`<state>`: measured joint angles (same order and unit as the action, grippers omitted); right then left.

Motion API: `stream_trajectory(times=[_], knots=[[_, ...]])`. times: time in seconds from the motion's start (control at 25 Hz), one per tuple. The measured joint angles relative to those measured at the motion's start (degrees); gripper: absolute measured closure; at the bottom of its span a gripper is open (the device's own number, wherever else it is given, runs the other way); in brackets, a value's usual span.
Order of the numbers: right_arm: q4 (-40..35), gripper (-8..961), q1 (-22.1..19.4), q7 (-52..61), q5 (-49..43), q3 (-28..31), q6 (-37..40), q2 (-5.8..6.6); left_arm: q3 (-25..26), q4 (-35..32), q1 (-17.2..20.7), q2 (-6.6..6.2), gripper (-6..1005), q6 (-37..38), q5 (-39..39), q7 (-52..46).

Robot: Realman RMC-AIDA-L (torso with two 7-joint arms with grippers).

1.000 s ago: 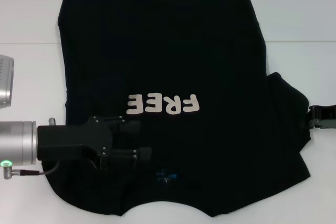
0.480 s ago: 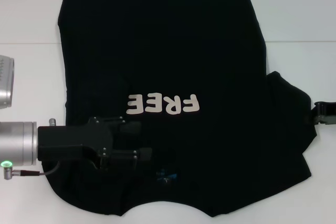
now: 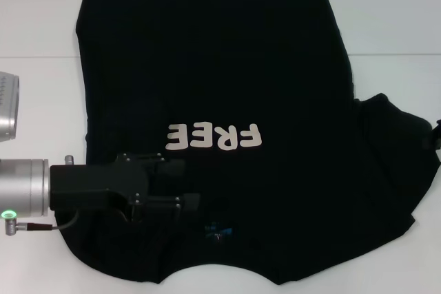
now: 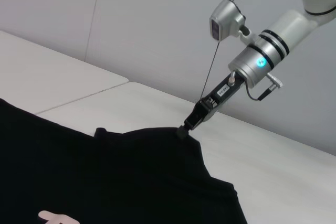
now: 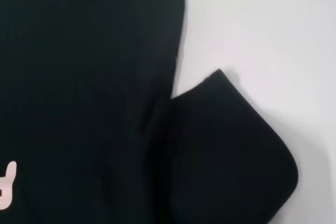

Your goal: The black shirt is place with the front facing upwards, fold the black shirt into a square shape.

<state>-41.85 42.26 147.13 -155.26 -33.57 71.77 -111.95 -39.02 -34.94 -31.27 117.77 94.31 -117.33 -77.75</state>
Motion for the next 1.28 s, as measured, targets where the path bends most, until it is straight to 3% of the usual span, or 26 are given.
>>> stream_trajectory(times=[0.76, 1.28], knots=[[-5.0, 920, 1.3, -0.3, -0.1, -1.0, 2.6, -0.02, 0.0, -0.1, 0.0, 0.00, 226, -0.1, 0.0, -0.6], [-5.0, 914, 7.5, -0.5, -0.5, -13.0, 2.1, -2.65, 0.0, -0.1, -0.2, 0.00, 226, 0.0, 0.0, -0.6]])
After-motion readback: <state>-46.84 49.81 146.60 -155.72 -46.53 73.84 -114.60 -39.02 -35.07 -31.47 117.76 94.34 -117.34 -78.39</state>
